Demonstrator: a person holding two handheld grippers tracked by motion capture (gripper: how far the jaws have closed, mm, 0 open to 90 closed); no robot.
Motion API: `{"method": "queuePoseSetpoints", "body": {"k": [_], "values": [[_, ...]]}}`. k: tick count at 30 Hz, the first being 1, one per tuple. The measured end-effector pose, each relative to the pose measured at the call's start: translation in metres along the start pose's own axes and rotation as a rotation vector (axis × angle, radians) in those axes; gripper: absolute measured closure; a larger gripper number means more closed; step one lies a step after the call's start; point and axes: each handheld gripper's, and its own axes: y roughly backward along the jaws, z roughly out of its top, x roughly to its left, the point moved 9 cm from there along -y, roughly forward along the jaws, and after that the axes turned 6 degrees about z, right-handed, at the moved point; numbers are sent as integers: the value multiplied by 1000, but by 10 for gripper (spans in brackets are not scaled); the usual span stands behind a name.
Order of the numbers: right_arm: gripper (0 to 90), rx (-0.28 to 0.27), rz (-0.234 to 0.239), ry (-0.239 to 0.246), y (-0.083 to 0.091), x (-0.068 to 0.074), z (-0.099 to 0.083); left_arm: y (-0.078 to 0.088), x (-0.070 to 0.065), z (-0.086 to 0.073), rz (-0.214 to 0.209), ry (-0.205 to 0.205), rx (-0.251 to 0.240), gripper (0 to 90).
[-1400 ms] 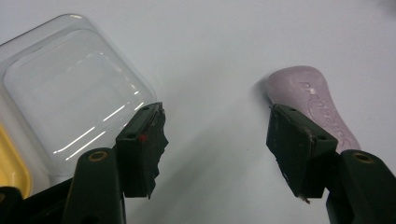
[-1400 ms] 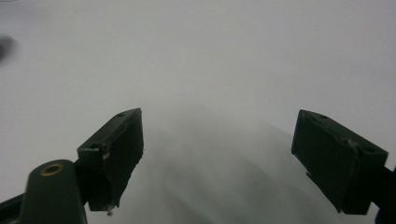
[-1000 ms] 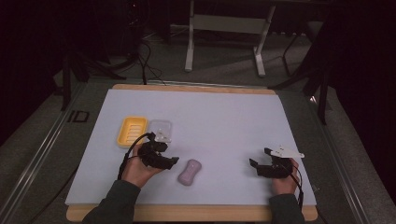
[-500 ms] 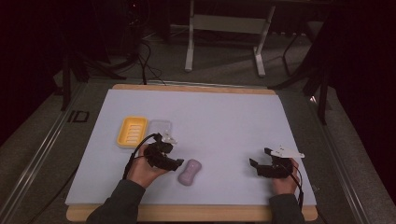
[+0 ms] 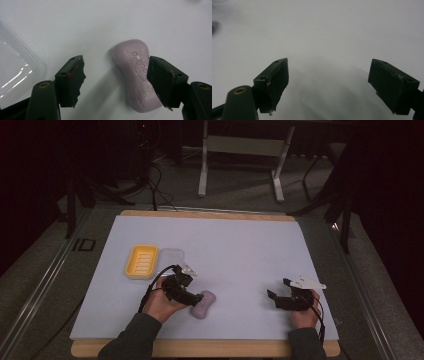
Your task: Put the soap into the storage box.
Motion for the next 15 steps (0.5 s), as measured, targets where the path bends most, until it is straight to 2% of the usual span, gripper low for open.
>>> {"method": "queuePoseSetpoints", "body": {"k": [15], "values": [[165, -4, 2, 0, 0, 0, 0, -11, -13, 1, -24, -2, 36, 253]]}}
